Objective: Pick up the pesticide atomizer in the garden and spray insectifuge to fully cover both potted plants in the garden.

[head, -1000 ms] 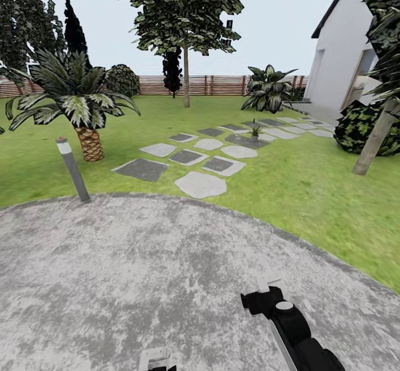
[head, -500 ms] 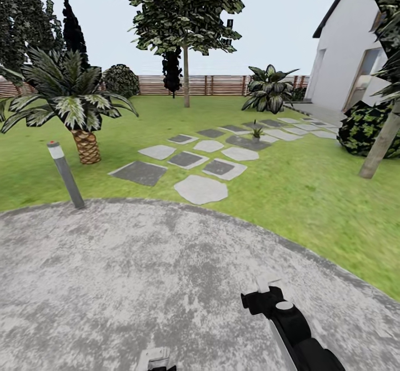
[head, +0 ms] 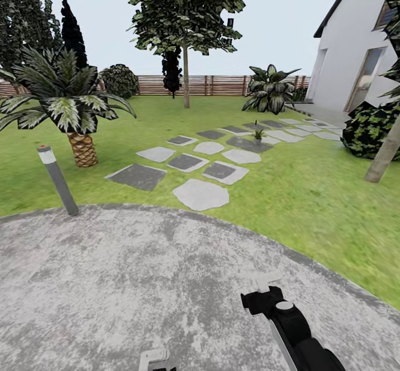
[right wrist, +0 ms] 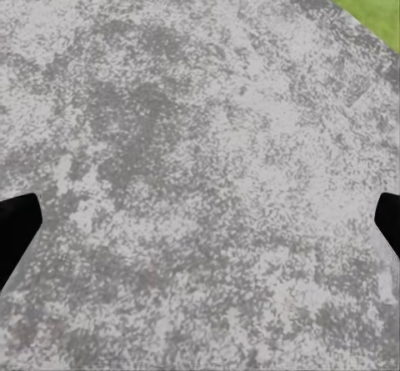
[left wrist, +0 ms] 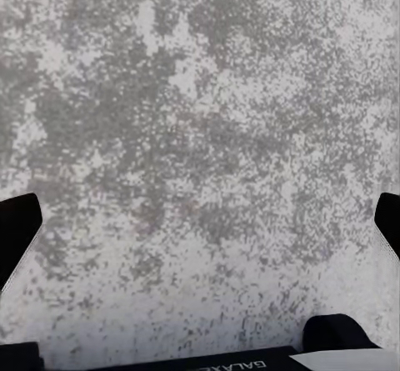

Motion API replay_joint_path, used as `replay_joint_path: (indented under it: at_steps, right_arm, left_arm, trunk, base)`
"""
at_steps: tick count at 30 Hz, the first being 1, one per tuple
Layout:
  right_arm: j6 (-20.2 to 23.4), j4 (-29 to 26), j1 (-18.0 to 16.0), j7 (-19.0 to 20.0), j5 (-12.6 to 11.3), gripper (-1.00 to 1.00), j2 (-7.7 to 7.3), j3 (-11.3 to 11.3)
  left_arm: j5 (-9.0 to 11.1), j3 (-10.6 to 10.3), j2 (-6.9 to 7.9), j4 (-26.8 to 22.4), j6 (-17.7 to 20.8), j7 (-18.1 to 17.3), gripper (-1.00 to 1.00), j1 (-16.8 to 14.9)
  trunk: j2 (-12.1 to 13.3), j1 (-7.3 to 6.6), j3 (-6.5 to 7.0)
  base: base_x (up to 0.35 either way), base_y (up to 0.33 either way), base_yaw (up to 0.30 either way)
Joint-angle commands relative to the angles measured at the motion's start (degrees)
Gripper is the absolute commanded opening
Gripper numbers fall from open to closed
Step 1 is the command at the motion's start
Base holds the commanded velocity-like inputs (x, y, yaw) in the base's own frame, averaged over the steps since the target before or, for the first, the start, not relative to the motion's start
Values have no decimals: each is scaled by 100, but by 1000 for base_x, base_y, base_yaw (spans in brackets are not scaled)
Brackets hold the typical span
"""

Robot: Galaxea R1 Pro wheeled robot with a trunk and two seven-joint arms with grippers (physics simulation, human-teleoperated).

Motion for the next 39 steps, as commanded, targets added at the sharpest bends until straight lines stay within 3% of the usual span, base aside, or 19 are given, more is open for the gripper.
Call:
replay_joint_path:
  at_steps: [1, 39]
  right_arm:
    - [0, -3, 0, 0, -2, 100, 0, 0]
    - [8, -16, -1, 0, 3, 100, 1, -8]
  left_arm:
    - [0, 0, -1, 0, 0, 0, 100, 0]
    - [0, -1, 2, 0, -8, 0, 100, 1]
  trunk:
    - [0, 0, 0]
    - [0, 0, 0]
  base:
    - [320, 0, 0]
    - [320, 0, 0]
